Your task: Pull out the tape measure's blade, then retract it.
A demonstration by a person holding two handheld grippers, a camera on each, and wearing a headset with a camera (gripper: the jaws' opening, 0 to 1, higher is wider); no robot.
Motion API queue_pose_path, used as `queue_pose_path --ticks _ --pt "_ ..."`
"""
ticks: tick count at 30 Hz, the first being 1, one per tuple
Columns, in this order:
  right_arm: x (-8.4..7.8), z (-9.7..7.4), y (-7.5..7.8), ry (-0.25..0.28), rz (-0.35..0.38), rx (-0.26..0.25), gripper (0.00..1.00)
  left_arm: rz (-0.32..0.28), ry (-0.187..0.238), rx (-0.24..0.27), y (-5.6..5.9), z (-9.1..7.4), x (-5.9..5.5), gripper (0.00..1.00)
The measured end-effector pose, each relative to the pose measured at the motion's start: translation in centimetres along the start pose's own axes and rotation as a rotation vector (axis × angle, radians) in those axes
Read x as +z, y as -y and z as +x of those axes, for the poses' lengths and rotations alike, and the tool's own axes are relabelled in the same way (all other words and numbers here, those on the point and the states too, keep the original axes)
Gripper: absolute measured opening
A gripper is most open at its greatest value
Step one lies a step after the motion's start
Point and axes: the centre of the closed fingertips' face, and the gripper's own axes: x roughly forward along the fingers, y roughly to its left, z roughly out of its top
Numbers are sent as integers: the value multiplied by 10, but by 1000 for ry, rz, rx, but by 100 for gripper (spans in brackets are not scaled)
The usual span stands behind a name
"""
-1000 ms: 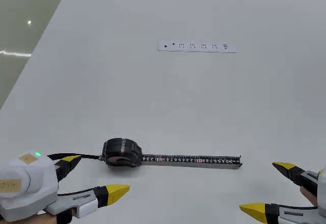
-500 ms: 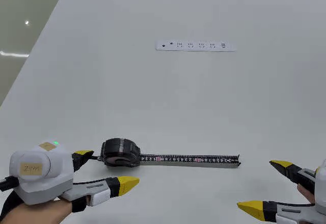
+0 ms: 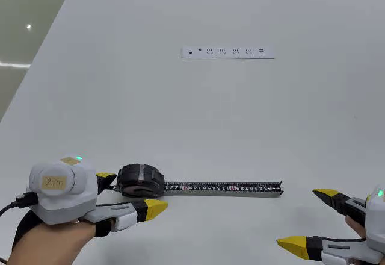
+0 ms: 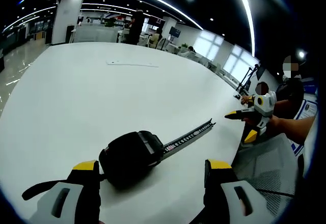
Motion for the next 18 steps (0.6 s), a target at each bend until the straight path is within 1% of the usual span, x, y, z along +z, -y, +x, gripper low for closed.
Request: queue_pose_path --ticks 4,8,9,10,11,13,14,15,16,18 --pt "0 1 1 2 5 0 87 -13 -4 10 -4 4 0 82" --pt "0 2 2 1 4 -2 87 -33 -1 27 -3 5 2 82" --pt "-1 3 3 0 6 -3 86 -50 1 45 -4 6 2 82" --pt "-2 3 3 -3 7 -3 86 -54 -3 60 -5 7 3 82" --pt "-2 4 3 -5 6 -3 85 -52 -6 67 -4 8 3 82" --pt "-1 6 3 -6 5 0 84 -52 -15 110 -7 9 2 80" --pt "0 6 2 -4 5 1 84 -63 -9 111 -6 11 3 80" --pt "0 7 2 -3 4 2 84 -73 -1 120 -7 11 3 80" --pt "0 7 1 -3 5 3 84 -84 4 143 -10 11 4 79" --pt "0 8 0 -5 3 6 84 -96 9 152 -10 12 4 79"
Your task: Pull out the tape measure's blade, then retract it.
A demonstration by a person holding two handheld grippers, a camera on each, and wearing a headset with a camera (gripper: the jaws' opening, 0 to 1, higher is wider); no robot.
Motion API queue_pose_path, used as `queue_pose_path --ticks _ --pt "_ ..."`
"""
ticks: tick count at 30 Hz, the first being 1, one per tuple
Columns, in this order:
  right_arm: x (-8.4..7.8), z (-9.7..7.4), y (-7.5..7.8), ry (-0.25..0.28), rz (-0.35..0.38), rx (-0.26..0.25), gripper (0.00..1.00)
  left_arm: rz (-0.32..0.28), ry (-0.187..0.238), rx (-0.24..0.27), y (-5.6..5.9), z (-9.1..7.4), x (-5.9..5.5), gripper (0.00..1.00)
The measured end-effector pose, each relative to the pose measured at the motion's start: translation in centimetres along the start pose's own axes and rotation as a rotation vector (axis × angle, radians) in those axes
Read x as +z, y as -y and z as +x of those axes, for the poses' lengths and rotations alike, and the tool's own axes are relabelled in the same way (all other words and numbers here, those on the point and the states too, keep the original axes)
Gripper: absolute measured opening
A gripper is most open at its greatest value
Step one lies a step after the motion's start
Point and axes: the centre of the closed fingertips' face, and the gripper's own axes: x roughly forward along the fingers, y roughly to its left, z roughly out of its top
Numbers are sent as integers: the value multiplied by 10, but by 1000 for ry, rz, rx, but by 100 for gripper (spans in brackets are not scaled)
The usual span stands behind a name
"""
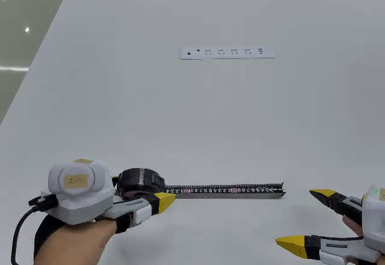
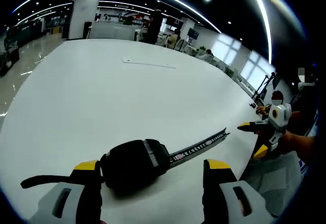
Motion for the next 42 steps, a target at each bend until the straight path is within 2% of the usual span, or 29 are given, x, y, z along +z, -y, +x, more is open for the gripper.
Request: queue_pose_path --ticks 2,9,13,16,27,42 --pt "-1 1 -1 -7 2 6 83 -5 -1 15 -1 2 0 78" --pt "-2 4 1 -11 1 12 83 -86 28 92 -7 1 3 72" --pt "0 6 2 -8 4 14 82 -89 44 112 -4 2 3 74" --pt "1 7 3 -7 3 17 82 -117 58 135 -6 2 2 74" --pt "4 12 4 -6 1 22 81 -108 97 197 -12 0 -1 67" --pt "5 16 6 -6 -1 25 81 -95 94 265 -18 6 -4 65"
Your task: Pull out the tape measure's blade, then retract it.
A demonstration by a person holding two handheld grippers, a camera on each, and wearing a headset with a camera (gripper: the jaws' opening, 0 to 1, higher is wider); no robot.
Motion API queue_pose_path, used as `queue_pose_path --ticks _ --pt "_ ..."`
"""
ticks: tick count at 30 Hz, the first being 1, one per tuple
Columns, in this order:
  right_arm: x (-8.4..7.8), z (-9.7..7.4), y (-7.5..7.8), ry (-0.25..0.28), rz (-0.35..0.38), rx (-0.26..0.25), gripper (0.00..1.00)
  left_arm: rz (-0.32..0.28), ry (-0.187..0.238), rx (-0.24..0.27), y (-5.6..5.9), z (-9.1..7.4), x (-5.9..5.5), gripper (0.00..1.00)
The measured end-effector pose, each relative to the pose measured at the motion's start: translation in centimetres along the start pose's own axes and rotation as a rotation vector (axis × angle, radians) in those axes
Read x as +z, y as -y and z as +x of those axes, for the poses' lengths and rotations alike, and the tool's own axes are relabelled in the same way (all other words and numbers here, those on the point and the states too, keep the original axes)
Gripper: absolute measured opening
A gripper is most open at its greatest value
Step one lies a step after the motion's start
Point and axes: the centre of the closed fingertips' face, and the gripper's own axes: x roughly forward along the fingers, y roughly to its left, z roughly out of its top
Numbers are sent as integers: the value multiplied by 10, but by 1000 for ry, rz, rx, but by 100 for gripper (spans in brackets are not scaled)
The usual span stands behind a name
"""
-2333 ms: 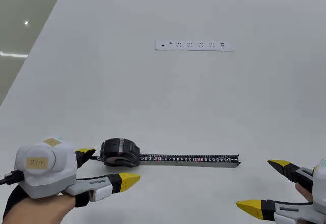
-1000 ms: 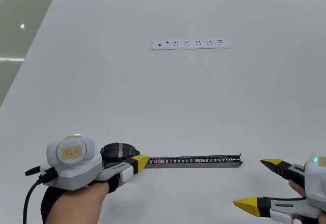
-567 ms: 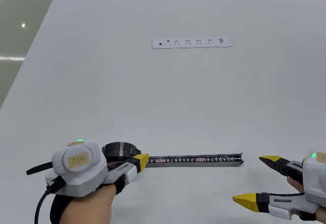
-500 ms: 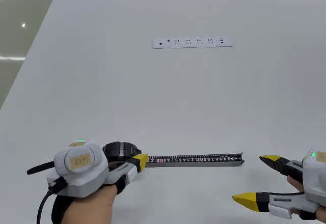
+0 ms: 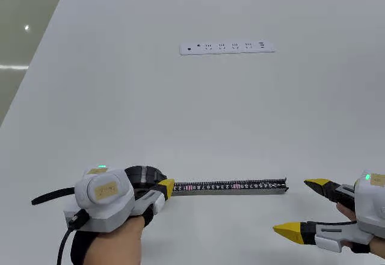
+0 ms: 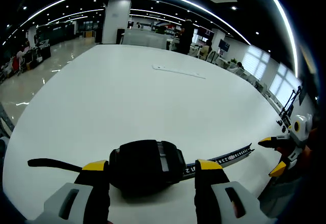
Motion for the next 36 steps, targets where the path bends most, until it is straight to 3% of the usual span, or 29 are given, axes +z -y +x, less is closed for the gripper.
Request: queue_pose_path --ticks 11,14,29,36 --pt "0 5 0 -14 -13 13 80 19 -14 30 -4 4 -2 61" --pt "1 7 2 -21 -19 17 79 77 -35 41 -4 5 -4 60" --pt "1 16 10 -47 -53 36 75 35 -25 28 -4 6 -4 60" --pt "-5 22 16 -81 -113 54 63 35 -30 23 -4 6 -4 59"
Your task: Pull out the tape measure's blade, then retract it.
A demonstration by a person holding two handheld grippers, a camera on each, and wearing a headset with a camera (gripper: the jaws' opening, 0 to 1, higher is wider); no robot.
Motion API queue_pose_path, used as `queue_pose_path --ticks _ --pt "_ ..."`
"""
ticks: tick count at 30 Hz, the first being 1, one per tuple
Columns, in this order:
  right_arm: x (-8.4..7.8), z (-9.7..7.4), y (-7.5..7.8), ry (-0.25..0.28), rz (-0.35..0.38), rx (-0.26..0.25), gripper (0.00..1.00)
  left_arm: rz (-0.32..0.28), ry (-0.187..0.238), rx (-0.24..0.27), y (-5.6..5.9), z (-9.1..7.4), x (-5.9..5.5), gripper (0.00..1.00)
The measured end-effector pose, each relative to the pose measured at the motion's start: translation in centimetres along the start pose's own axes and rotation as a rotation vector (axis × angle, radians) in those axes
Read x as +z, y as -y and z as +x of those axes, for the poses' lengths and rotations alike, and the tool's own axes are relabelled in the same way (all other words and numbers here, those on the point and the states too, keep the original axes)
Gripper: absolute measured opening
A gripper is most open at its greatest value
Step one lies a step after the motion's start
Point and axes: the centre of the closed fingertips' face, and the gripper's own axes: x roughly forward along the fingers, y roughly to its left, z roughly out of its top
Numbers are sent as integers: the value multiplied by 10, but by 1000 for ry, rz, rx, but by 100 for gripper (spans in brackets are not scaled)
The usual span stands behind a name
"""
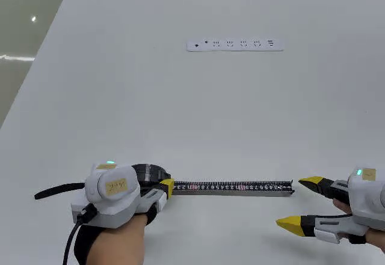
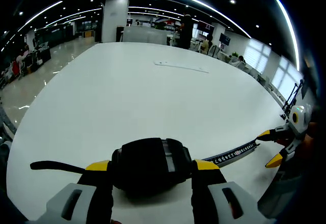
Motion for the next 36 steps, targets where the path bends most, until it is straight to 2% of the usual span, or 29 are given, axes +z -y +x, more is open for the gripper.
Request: queue_pose_path --ticks 3,5,14,17,27,32,33,36 --pt "-4 2 7 -14 -16 -12 62 1 3 -2 0 0 0 59" --pt "-5 3 12 -15 -53 -26 59 1 4 -2 0 0 -1 59" --pt "-12 11 23 -41 -107 -27 48 0 0 -5 -1 0 -1 59" --pt "-7 13 26 -30 -128 -29 44 1 1 -7 0 0 -1 59" --pt "-3 14 36 -23 -209 -7 27 2 -3 -9 0 0 -1 59" --pt "-1 15 32 -53 -246 26 21 2 -3 -10 0 0 -1 59" --pt "-1 17 31 -64 -272 35 21 2 -3 -10 0 0 -1 59" --pt "0 17 29 -70 -291 49 20 2 -4 -12 0 0 -1 59"
